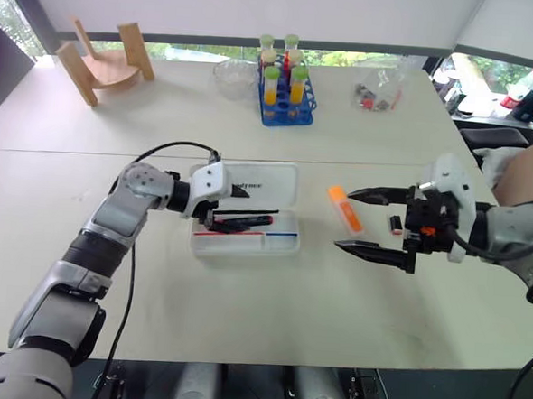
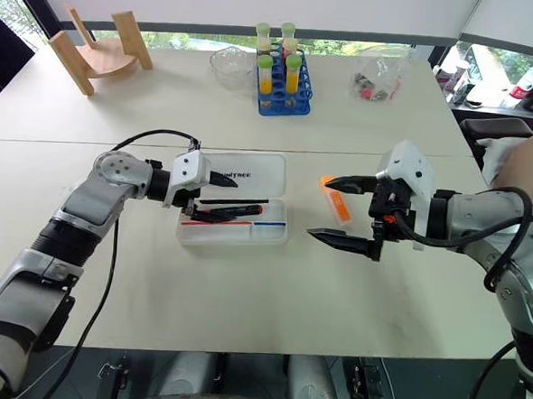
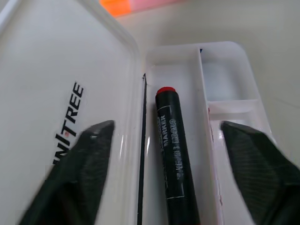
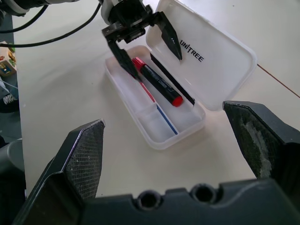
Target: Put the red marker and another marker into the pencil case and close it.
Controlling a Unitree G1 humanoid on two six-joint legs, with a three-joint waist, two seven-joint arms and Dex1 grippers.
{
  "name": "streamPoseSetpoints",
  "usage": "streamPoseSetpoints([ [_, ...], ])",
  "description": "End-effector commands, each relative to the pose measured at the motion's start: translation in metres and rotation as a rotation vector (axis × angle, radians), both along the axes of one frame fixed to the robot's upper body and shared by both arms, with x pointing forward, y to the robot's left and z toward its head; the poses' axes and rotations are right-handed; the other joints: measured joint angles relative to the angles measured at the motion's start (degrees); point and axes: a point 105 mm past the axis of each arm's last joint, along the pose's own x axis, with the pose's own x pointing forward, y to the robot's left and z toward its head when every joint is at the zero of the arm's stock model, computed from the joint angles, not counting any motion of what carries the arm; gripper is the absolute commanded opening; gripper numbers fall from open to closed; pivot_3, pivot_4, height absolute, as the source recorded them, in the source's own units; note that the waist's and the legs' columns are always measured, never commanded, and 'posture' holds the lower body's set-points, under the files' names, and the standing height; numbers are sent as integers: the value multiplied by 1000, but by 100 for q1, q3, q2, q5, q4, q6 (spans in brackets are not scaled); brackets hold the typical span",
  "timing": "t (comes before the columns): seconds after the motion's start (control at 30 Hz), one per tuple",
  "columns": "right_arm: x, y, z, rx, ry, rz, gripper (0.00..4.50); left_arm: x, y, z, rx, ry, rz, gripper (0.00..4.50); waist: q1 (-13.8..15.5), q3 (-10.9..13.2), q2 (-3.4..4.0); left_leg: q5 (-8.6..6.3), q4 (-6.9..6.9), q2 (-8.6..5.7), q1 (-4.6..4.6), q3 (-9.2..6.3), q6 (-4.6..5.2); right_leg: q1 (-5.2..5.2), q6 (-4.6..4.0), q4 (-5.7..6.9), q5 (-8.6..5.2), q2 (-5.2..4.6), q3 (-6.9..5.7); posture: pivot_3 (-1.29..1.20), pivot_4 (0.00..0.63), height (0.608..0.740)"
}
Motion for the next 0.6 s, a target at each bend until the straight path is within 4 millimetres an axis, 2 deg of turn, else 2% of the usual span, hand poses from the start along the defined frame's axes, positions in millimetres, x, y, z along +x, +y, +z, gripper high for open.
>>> streamPoseSetpoints([
  [0.03, 16, -4, -3, -57, -66, -105, 4500, -20, 10, 47, -201, 28, -11, 4435, -36, 0, 0, 0, 0, 1, 0, -1, 0, -1, 0, 1, 0, 1, 0, 0, 150, 740],
  [0.13, 39, -13, -16, -94, -66, -263, 4500, -44, 28, 70, -294, 71, 6, 4435, -90, 1, 0, 1, -2, 7, -2, -3, -1, -7, -1, 7, -1, 4, 1, 0, 150, 740],
  [0.23, 64, -18, -36, -71, 23, -433, 4500, -70, 59, 81, -296, 84, 98, 4435, -186, 3, 1, 3, -5, 7, 3, -3, -5, -6, -2, 11, -1, 1, 3, 0, 150, 740],
  [0.33, 80, -18, -60, -72, 103, -540, 4500, -88, 77, 84, -296, 81, 181, 4435, -160, 5, 4, 3, -12, 9, 18, -6, -6, -1, -3, 13, -1, 2, 12, 0, 150, 740],
  [0.53, 99, -15, -97, -129, 195, -619, 4500, -111, 91, 82, -311, 90, 283, 4435, -93, 6, 3, 4, -7, 2, 18, 3, -7, 9, -3, 8, 0, -8, 6, 0, 150, 740],
  [0.57, 101, -16, -100, -140, 196, -627, 3953, -114, 92, 83, -314, 94, 290, 4500, -95, 6, 3, 4, -7, 3, 19, 3, -7, 10, -3, 8, 0, -8, 6, 0, 150, 740],
  [0.6, 104, -17, -102, -152, 193, -631, 3609, -115, 92, 83, -320, 93, 299, 4500, -104, 5, 1, 4, -6, 3, 24, 4, -7, 14, -3, 9, 0, -8, 6, 0, 150, 740],
])
